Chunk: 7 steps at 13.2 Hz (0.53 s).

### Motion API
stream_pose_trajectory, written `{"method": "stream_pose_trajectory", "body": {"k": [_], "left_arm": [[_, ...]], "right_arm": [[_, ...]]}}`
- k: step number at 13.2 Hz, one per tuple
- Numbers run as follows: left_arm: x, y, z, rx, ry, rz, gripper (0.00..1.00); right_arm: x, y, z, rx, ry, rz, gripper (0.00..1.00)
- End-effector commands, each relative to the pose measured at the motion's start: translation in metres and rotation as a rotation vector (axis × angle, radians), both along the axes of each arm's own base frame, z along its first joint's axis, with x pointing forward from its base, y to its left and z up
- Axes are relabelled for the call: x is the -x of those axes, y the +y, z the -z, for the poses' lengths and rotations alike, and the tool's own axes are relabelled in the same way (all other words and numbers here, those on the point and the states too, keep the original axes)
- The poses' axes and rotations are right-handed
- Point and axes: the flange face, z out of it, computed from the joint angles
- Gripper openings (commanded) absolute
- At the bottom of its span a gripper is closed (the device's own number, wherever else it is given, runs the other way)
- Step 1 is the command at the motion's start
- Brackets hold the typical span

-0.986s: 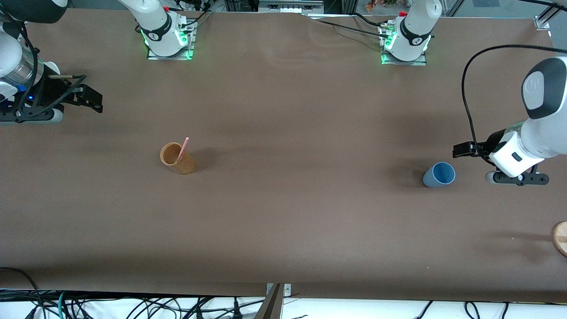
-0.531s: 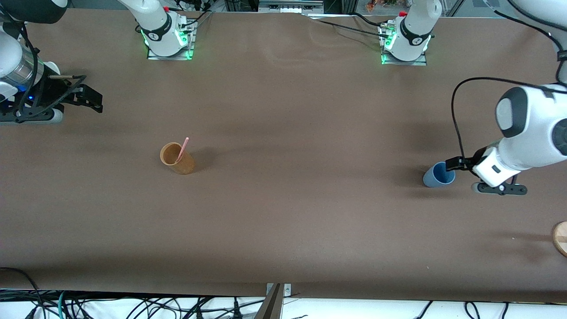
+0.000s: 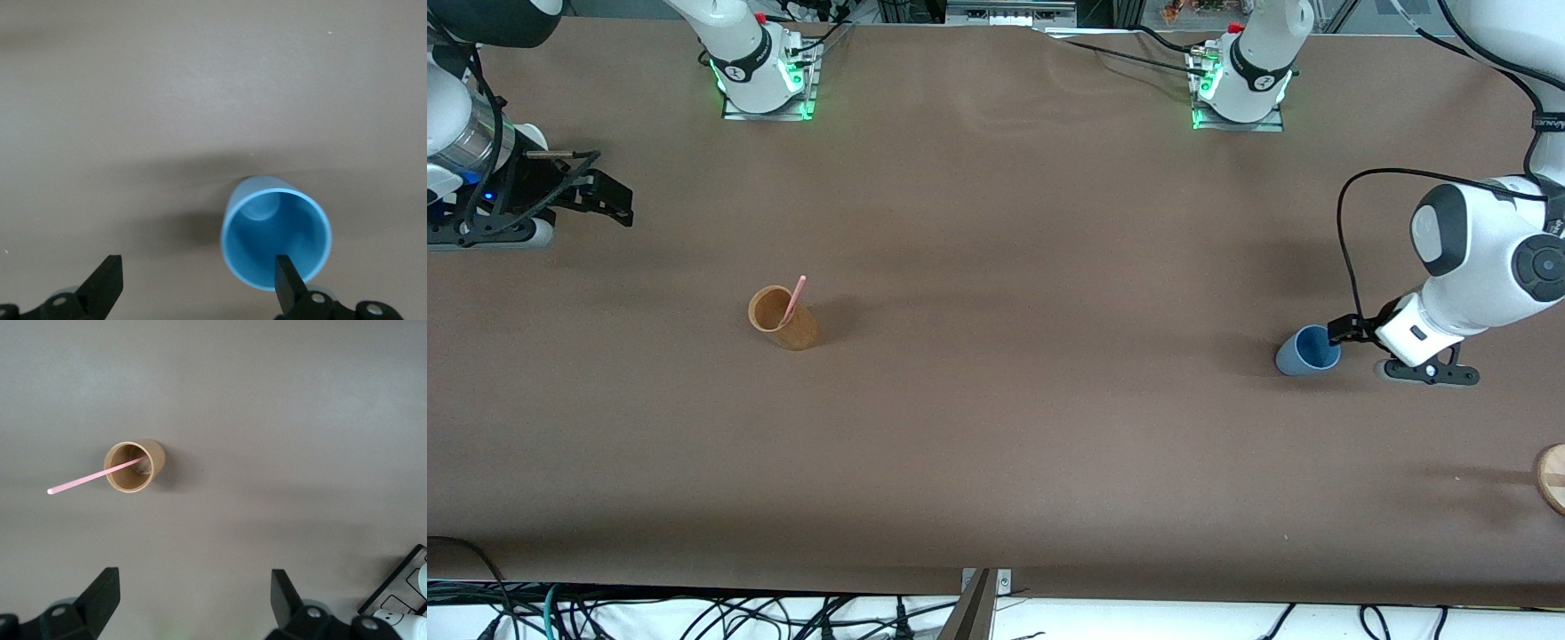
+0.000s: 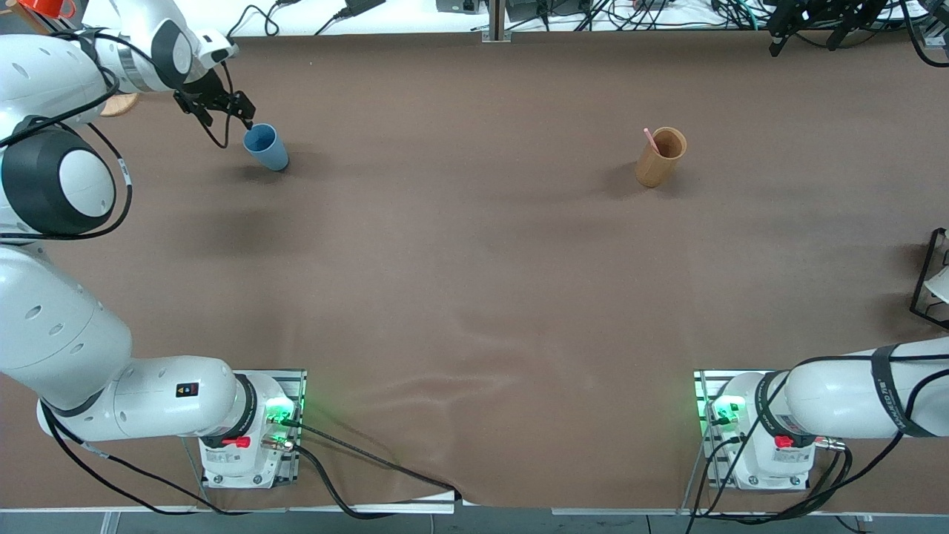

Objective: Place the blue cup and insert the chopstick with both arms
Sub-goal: 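Reach the left gripper down to the blue cup and grasp it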

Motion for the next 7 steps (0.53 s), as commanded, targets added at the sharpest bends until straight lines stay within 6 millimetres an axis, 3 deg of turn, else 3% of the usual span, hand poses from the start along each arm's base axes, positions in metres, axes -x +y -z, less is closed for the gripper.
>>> {"method": "stream_pose_trajectory", "body": {"k": [1,4,7], "left_arm": [[0.0,0.006,0.008,-0.018,-0.014,0.035,1.0],[-0.002,0.008,0.022,-0.017,-0.017,0.032,1.0],[-0.003,0.006,0.024,-0.017,-0.02,0.036,1.0]], "right_arm": [[0.005,0.0,-0.002,0.004,-0.001,0.003,1.0],[0.006,0.001,-0.002,0.004,-0.001,0.0,1.0],[0.005,0.0,-0.002,0.004,-0.001,0.0,1.0]]}}
